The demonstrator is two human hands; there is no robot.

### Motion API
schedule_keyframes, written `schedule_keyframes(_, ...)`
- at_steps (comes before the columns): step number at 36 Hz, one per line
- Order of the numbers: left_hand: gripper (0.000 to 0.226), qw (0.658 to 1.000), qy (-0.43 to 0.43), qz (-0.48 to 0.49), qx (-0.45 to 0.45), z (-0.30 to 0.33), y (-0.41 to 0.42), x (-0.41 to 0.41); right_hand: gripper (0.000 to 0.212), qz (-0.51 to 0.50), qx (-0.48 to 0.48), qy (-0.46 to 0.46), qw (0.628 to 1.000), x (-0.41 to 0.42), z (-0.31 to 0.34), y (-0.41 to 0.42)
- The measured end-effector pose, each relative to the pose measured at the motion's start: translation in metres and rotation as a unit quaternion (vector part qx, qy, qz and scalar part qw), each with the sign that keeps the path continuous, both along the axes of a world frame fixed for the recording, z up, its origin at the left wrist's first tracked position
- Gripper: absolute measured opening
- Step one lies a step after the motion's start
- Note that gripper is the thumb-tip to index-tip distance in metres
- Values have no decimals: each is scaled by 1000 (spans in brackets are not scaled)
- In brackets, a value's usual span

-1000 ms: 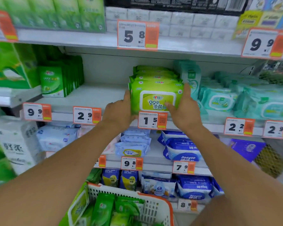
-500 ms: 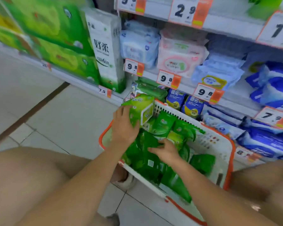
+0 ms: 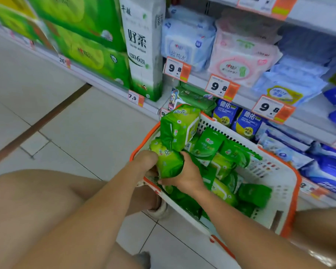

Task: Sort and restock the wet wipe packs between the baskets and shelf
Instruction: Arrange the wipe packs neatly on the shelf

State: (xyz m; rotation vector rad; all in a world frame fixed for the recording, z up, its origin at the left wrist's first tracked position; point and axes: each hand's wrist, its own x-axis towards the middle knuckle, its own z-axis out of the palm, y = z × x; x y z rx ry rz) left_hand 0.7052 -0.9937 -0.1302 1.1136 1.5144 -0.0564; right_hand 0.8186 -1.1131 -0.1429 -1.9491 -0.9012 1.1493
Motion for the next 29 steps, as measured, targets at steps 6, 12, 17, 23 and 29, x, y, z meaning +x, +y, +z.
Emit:
schedule_keyframes(6,20,999,-45,-19,-19,37,-23,13,100,-146,29,-30,988,-7,-4,-17)
schedule_keyframes(12,44,991,-5,-25,134,63,-5,22,92,-231,-34,194,953,59,24,-49)
schedule_keyframes(17,67,982,-98,-83,138,100,-3,40,68,-259,35,305,916,117,88,-74)
schedule_keyframes(23,74,921,-368,-126,26,184,-16,98,72,-255,200,336,884,165,194,-71)
schedule_keyframes(29,58,881,-421,-143,160,249,-43,150,58,-233,286,261,892,183,271,-63)
